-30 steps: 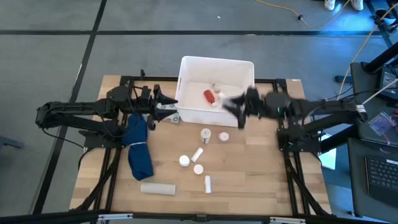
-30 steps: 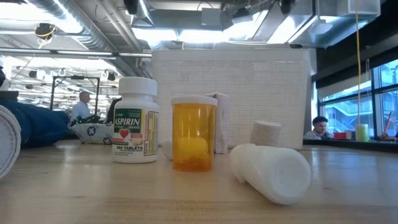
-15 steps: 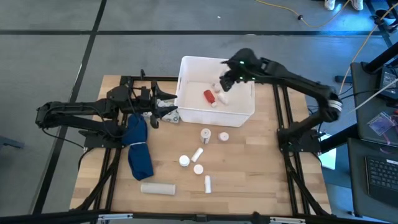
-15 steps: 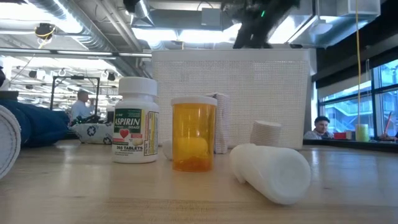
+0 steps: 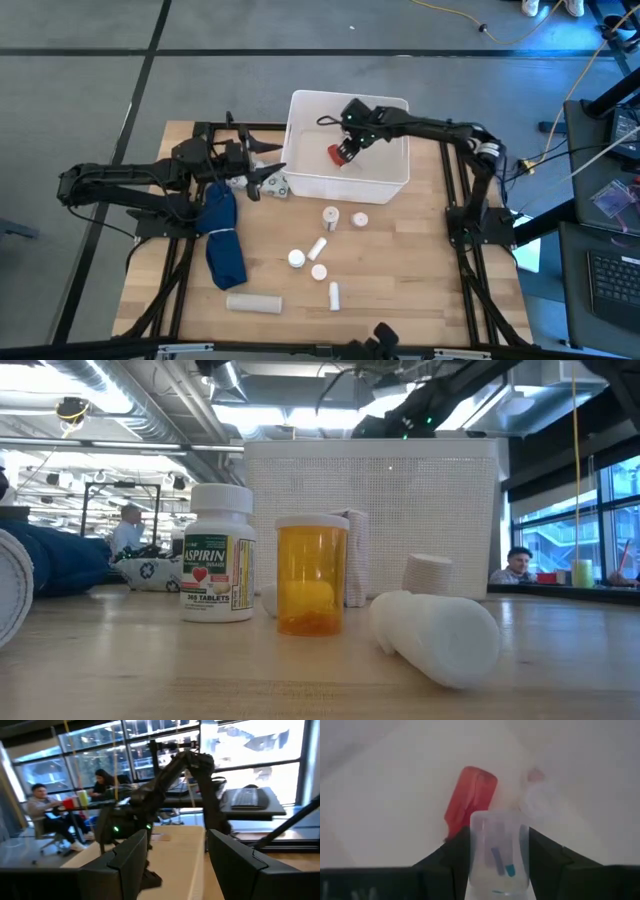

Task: Pick & place medical supplies in basket/bin
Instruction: Put the transparent pill bottle in the white bin

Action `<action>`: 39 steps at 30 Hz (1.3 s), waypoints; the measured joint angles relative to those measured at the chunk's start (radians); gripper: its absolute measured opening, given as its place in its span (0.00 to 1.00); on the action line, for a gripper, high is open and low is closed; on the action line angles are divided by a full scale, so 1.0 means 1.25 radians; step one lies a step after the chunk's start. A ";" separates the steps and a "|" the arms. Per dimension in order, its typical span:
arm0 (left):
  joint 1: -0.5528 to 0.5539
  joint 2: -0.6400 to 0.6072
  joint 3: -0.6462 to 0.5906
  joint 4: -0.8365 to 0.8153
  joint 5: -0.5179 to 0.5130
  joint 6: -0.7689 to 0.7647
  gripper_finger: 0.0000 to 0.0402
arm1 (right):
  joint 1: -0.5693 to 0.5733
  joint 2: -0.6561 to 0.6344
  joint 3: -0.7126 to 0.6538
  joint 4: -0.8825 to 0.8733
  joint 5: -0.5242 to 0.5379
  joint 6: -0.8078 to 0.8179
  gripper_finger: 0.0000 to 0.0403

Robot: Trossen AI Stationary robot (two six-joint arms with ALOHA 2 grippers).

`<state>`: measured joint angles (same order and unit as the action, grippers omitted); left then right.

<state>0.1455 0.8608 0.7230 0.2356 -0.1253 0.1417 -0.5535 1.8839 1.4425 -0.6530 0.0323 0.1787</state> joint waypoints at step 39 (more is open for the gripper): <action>0.000 0.000 0.000 -0.002 -0.094 0.078 0.51 | 0.002 0.044 0.000 0.028 -0.048 0.085 0.67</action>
<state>0.1455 0.8608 0.7231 0.2326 -0.2423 0.2390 -0.5513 1.9386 1.4429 -0.6183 -0.0273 0.2847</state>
